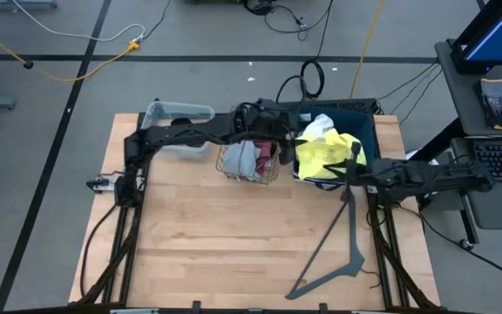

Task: Pick & Place Cloths
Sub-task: Put the yellow shirt into the blue laundry organizer

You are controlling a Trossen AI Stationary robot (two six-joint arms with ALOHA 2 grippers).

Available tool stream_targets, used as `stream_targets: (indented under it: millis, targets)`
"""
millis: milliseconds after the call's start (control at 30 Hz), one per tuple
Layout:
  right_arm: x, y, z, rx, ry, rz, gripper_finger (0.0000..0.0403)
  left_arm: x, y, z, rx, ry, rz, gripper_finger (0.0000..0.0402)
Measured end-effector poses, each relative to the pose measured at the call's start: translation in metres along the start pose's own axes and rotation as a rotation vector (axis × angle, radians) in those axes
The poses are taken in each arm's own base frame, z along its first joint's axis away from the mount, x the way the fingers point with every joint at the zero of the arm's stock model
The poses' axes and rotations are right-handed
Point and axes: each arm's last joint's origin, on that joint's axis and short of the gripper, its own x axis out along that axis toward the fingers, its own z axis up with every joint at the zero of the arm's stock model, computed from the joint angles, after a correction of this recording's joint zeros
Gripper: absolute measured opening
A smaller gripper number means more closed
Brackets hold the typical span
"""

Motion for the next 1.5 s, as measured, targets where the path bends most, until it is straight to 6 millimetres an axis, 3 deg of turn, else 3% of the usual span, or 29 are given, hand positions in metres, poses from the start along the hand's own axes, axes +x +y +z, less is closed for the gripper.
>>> stream_targets:
  millis: [267, 433, 667, 900, 1167, 1367, 1500]
  targets:
    - [0.039, 0.01, 0.005, -0.06, 0.091, -0.077, 0.0, -0.032, -0.014, 0.01, 0.019, 0.136, 0.083, 0.0186]
    - [0.06, 0.011, 0.002, -0.087, 0.167, -0.158, 0.0, -0.044, -0.018, 0.008, 0.018, 0.13, 0.082, 0.0186]
    - [0.079, 0.001, -0.011, -0.088, 0.278, -0.221, 0.0, -0.076, -0.02, -0.001, -0.012, 0.034, 0.095, 0.0186]
    - [0.086, -0.023, -0.024, -0.033, 0.369, -0.325, 0.0, -0.119, -0.028, -0.026, -0.067, -0.062, 0.098, 0.0186]
    - [0.089, -0.044, -0.039, 0.026, 0.462, -0.416, 0.0, -0.156, -0.053, -0.055, -0.083, -0.149, 0.036, 0.0186]
    - [0.086, -0.041, -0.032, 0.058, 0.394, -0.39, 0.0, -0.163, -0.081, -0.064, -0.082, -0.17, -0.047, 0.0186]
    - [0.079, -0.041, -0.022, 0.05, 0.337, -0.462, 0.0, -0.165, -0.094, -0.063, -0.065, -0.17, -0.038, 0.0186]
